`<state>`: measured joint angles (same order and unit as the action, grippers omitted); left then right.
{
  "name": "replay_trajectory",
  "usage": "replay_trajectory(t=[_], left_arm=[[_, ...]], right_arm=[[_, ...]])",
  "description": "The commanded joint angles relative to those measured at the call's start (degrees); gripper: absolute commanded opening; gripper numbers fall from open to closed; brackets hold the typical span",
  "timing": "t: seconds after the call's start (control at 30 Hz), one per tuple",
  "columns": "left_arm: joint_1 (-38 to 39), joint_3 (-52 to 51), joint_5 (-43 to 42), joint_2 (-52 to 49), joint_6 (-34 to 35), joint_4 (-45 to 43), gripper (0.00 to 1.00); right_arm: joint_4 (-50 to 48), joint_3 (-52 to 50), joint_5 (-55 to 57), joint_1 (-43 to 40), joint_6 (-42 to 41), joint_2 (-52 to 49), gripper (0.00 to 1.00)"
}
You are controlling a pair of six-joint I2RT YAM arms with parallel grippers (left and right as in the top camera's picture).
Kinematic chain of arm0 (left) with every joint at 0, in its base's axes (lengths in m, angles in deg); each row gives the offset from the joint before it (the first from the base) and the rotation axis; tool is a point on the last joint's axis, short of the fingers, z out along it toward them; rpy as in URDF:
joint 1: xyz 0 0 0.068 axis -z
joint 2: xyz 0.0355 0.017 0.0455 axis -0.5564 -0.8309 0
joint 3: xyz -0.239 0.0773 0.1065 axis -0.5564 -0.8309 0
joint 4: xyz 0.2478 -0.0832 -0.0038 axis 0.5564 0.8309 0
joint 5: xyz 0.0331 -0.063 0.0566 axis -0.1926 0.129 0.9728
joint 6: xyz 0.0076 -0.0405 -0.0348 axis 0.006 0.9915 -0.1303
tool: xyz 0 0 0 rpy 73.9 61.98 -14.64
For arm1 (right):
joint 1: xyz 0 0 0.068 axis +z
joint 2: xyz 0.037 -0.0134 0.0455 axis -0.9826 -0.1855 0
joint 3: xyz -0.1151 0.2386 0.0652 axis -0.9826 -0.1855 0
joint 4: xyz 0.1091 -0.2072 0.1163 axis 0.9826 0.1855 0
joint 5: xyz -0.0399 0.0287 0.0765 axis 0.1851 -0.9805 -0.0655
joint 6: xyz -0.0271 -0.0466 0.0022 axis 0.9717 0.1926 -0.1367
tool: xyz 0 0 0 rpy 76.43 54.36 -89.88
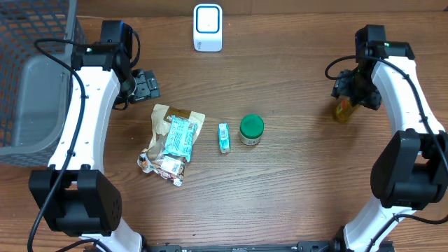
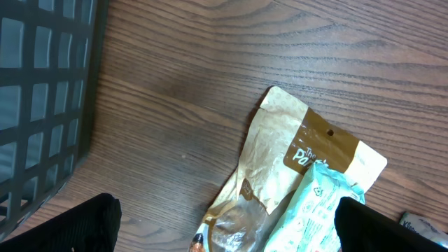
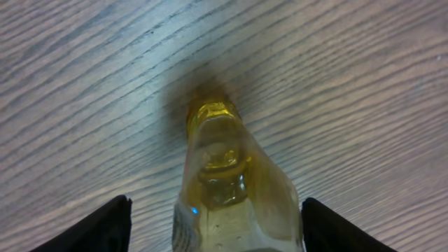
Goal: Scan the item barcode
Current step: 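Release the bottle and move the right gripper left over the jar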
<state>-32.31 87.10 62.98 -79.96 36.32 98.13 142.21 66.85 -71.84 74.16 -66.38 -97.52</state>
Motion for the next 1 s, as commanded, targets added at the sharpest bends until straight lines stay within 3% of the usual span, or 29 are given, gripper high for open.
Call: replay_trajectory(t=[0.0,0.23,0.43,0.63,0.83,0.97], left_arm=[[0.4,0.9,0.7,0.0,-0.7,-0.1,1.0],[0.4,0.9,0.7,0.0,-0.7,0.0,1.0],[0.4,0.9,0.7,-0.1,-0.7,0.0,1.0],[0.4,0.9,0.7,0.0,-0.7,0.0,0.99],[0.4,0.9,0.7,0.0,-0.7,0.0,0.99],[0.4,0.9,0.7,0.0,-0.7,0.0,1.0]], right_arm=[[0.0,-0.1,0.0,0.0,-0.2,0.8,0.81],[5.6,7.2,0.0,0.0,-0.2,1.6,0.97],[14.5,18.1,-11.1,2.8,-0.1,3.3,0.98],[16.1,17.2,-23.3,7.9,0.0,3.4,0.98],[15.7,14.2,-22.8,17.1,-5.7,3.3,0.98],[14.6,12.3,-15.3,23.3,-12.6,3.3,1.0]])
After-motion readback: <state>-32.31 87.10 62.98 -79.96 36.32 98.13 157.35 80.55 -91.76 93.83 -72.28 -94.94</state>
